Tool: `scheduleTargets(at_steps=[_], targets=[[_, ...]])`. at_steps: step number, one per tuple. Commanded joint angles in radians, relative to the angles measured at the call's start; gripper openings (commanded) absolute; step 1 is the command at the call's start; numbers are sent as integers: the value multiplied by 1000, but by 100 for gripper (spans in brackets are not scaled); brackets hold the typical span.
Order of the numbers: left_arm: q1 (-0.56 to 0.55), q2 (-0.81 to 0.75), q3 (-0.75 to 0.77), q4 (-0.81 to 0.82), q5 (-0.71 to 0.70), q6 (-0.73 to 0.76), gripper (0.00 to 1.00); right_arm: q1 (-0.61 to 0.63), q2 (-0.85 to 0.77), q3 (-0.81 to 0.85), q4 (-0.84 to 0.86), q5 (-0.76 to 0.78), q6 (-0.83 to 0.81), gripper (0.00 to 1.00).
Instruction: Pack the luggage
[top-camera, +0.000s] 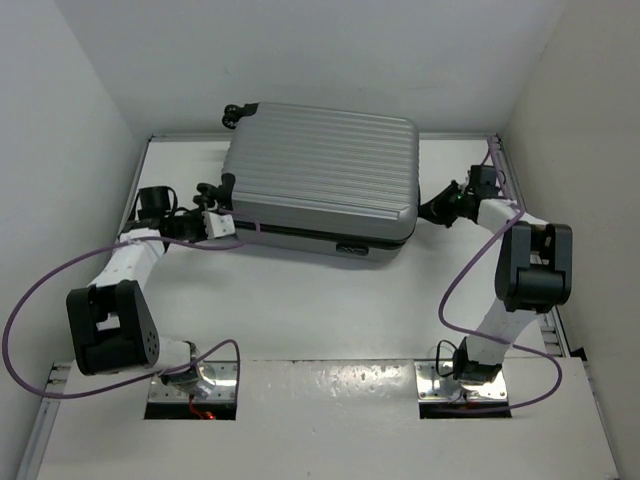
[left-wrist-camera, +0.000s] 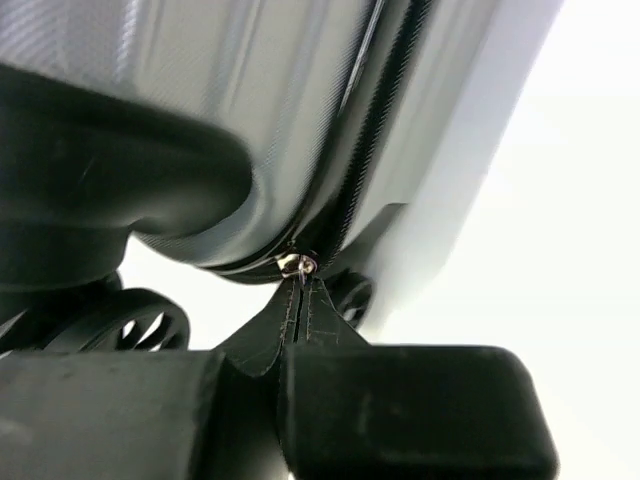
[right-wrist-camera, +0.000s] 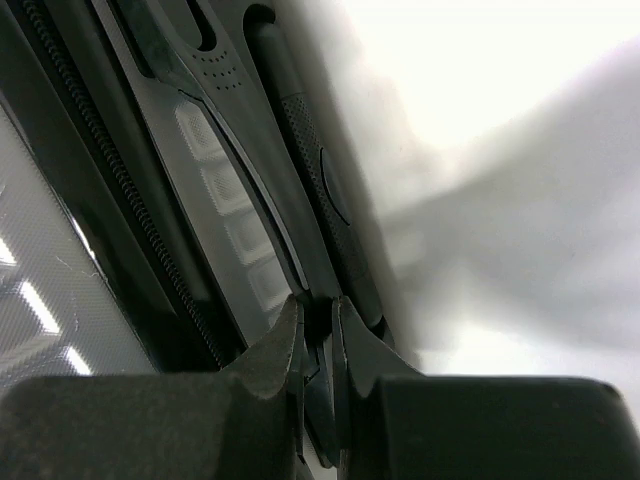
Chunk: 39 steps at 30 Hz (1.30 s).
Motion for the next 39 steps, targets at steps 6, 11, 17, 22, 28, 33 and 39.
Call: scheduleTargets(at_steps=[6,11,17,22,28,33,39], targets=[[-74,-31,69,-409,262,2,0,135,-57,-61,-67,-116,115,0],[-173,-68,29,-304,269,-133,0,210,-68,-69,-49,-113,147,0],[-282,-154,-79,216,70,-630,0,280,-68,-75,-23,-107,164,0],[-304,-46,2,405,-105,-1007,0,351,-69,-66,-1,-116,156,0],[-314,113,122,514,-273,-1181,0,434,-51,-26,34,-118,191,0],[-310,245,262,511,-311,-1200,0,515,30,49,137,-133,354,0],[-319,164,212,453,-154,-1119,0,587,141,212,195,-115,451,0]])
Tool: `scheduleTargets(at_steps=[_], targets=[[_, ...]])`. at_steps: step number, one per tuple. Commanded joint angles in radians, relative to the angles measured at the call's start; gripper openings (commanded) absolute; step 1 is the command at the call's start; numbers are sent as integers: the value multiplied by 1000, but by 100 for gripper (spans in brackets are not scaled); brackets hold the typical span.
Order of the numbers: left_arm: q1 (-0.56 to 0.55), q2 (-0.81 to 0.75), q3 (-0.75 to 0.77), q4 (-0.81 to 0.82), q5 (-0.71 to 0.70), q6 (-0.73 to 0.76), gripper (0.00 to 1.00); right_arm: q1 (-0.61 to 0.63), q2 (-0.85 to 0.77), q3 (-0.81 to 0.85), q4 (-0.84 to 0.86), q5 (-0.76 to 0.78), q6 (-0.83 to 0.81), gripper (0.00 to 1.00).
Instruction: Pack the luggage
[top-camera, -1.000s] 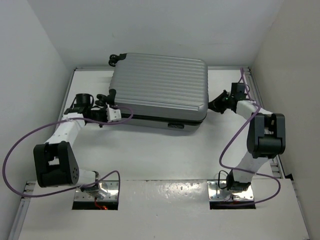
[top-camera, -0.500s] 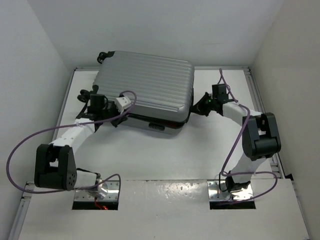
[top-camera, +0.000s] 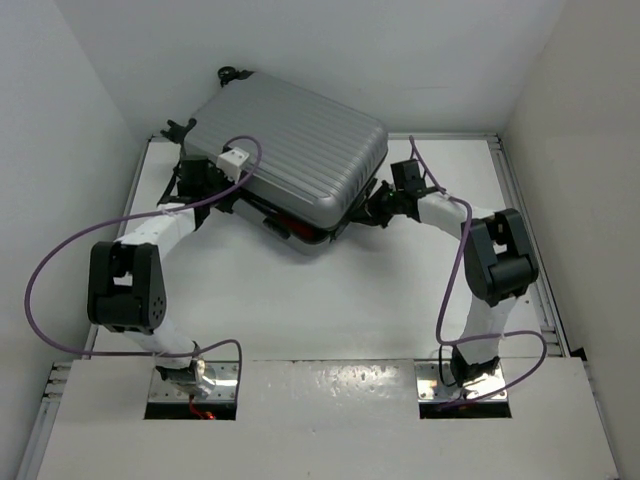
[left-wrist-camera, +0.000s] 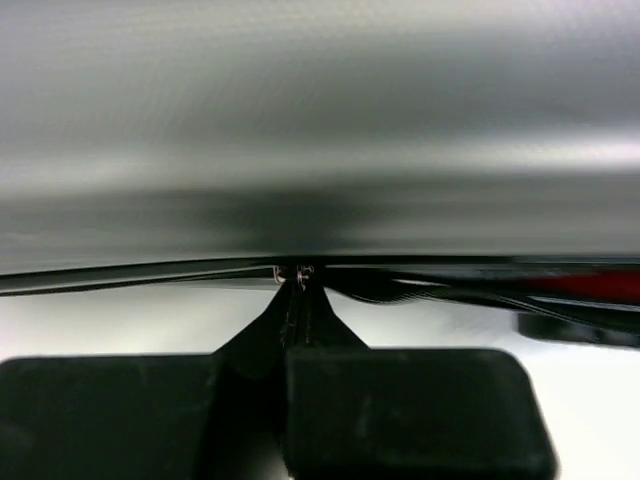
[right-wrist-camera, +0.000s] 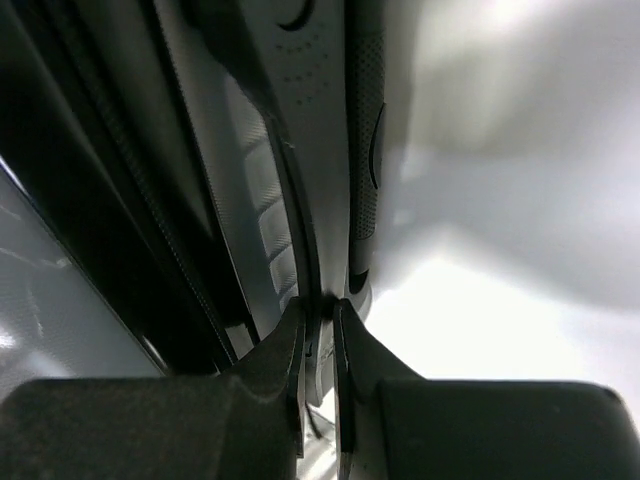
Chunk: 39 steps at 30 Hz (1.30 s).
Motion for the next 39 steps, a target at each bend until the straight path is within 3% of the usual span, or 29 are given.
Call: scheduleTargets(at_steps=[1,6,7,10,14,21,24,26,27,28,31,36,39], targets=[[-88,-103,-16,138,337,0,0,160,77,115,195,-183,154,0],[-142,-337,-177,112,457,10,0,191,111,169,224,-168,182,0],[-210,-426,-231,98,483,1,0,198,117,168,234,-160,187,0],[-292,-482,-263,98,450,-27,0,215,116,172,242,-154,191,0],[-404,-484,-289,189,284,-128,0,264,119,183,276,-137,208,0],[-478,-447,-290,308,46,-337,0,283,99,172,277,-108,194,0],[-550,-447,-274,348,-165,-380,0,261,73,154,314,-134,94,0],[-573,-404,-228,348,-277,-439,0,277,39,171,272,-110,-55,12],[-597,-383,-196,301,-426,-523,0,266,30,169,217,-102,-83,37],[-607,-355,-158,253,-486,-562,0,264,-1,169,210,-97,-111,49],[-607,-255,-29,94,-624,-714,0,235,-71,133,167,-67,-230,68],[-607,-226,-9,53,-657,-800,0,73,-223,-13,181,-97,-434,70],[-607,-235,-27,53,-647,-800,0,-85,-306,-71,268,-140,-597,65]])
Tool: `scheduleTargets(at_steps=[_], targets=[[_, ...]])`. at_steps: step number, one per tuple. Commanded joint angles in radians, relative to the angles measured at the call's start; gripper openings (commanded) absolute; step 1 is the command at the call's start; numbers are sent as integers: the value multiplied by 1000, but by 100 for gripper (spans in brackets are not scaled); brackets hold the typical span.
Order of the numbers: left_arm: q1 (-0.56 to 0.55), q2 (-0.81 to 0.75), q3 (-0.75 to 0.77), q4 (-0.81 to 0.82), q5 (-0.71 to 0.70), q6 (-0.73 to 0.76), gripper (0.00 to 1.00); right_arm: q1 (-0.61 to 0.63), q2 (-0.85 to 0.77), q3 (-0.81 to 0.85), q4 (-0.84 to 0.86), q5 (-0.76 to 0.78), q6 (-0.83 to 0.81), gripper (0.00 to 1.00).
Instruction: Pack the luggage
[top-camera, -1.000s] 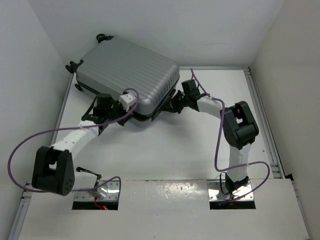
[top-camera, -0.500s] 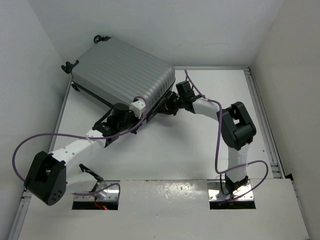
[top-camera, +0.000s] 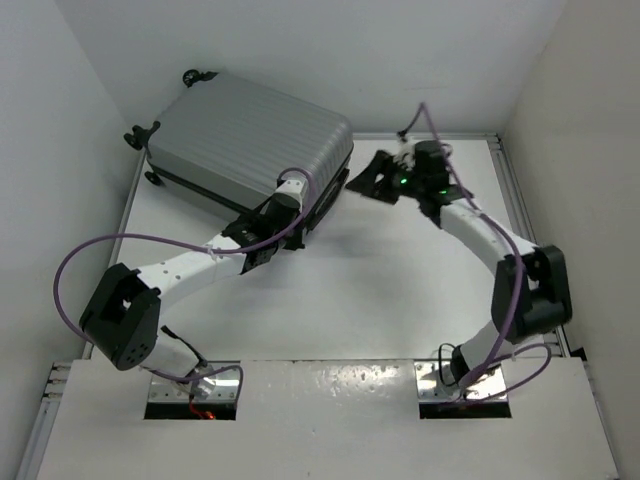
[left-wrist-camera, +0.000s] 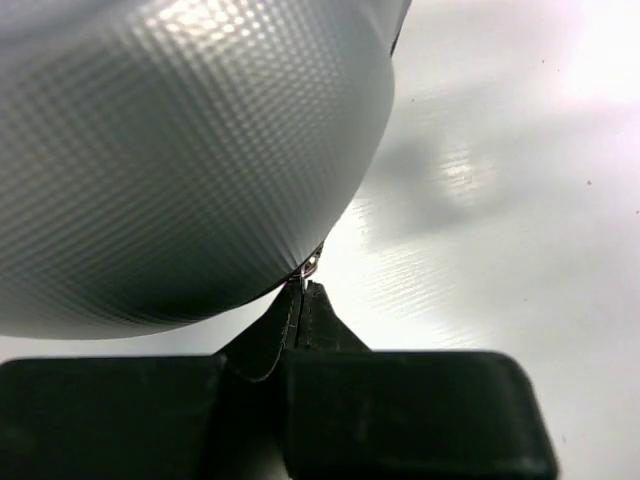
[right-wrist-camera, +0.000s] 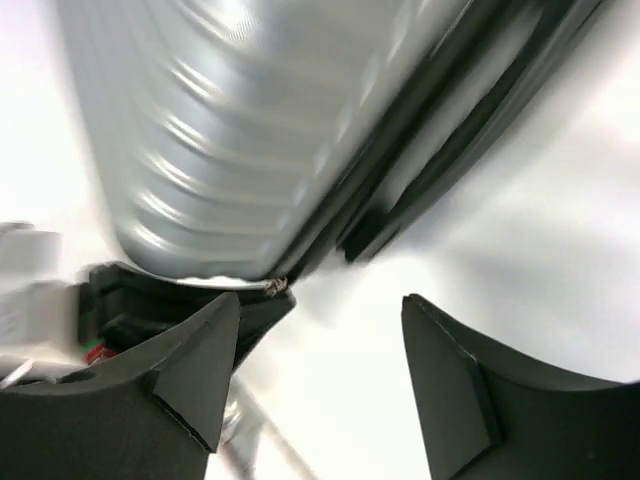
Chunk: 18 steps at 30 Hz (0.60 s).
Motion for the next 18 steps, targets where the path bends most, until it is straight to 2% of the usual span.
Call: scheduleTargets(at_steps=[1,2,3,5,8,9,10,12,14,16,18], targets=[[-3,-67,56,169,-78,-69,0,-154,-91,-39,150,-51,-236,63],[-3,-67,56,169,-78,-69,0,-177,-74,-30,153,-36,-260,58],[-3,-78,44,159,-78,-69,0,-235,-56,10,156,-39,-309,58],[-3,-78,33,149,-78,-60,0,-268,29,143,153,-43,-339,58],[-3,-87,24,128,-78,-60,0,-329,223,371,82,-181,-388,58],[-3,-87,24,119,-78,-60,0,-361,338,416,67,-245,-387,55],[-3,-96,24,119,-78,-60,0,-363,371,518,60,-299,-390,51],[-3,-96,24,108,-89,-49,0,-357,444,565,4,-326,-411,41],[-3,-96,24,99,-98,-49,0,-340,518,630,-113,-353,-501,41],[-3,-96,24,90,-98,-49,0,-281,532,643,-155,-344,-602,42],[-3,-96,24,90,-98,-49,0,-259,537,616,-175,-335,-626,45]])
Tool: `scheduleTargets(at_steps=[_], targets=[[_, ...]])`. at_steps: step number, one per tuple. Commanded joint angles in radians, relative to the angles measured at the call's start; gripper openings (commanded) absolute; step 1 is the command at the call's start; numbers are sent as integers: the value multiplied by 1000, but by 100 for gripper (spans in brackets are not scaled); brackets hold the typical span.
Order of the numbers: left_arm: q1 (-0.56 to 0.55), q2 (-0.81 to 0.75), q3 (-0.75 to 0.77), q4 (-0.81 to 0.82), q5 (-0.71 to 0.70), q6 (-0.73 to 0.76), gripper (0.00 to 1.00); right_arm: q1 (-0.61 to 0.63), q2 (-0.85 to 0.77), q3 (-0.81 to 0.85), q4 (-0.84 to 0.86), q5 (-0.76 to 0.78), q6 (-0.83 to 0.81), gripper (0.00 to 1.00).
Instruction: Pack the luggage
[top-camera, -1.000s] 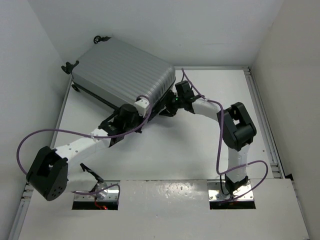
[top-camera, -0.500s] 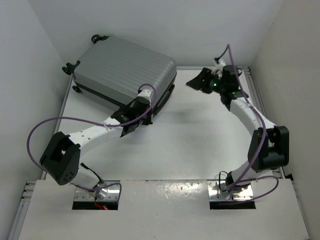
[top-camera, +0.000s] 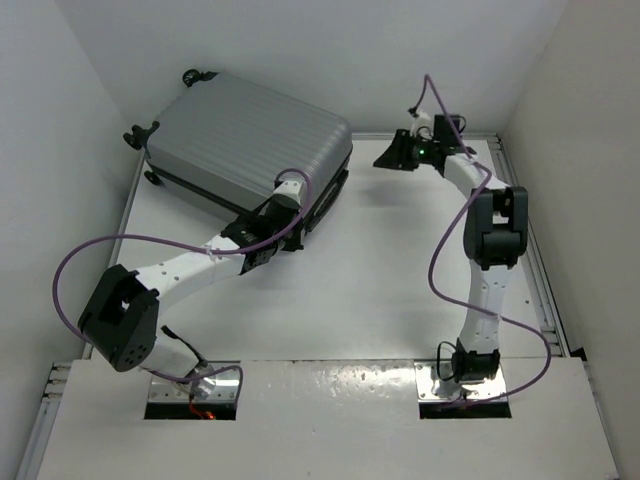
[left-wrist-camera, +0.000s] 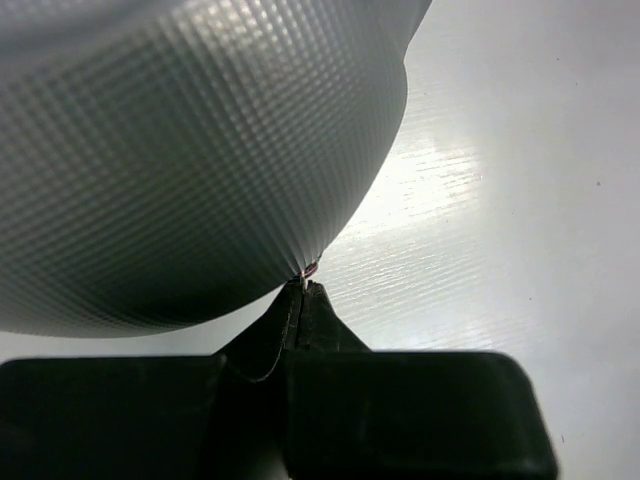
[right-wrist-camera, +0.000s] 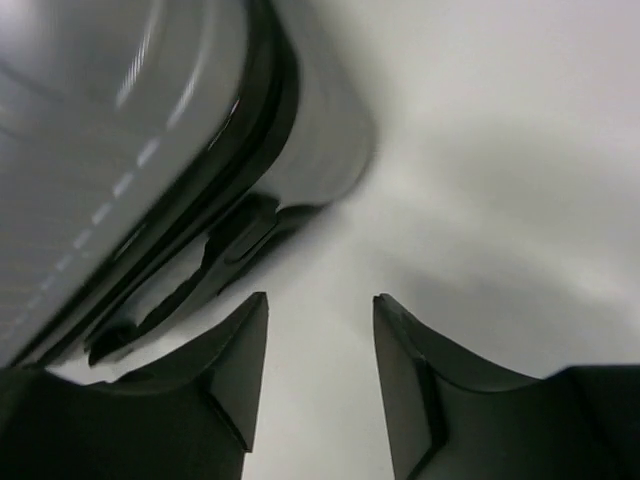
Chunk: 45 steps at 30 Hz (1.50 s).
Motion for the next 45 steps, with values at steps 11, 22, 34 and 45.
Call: scheduleTargets(at_steps=[11,22,34,45], targets=[[-3,-69,36,111,-76,0,0,133,65,3,243,-84,119,49],[-3,-60,36,111,-76,9,0,142,146,86,249,-59,16,43],[-3,-50,36,102,-76,19,0,167,239,118,327,-222,126,26],[7,-51,59,19,-127,-96,0,323,48,-223,590,-309,264,16]])
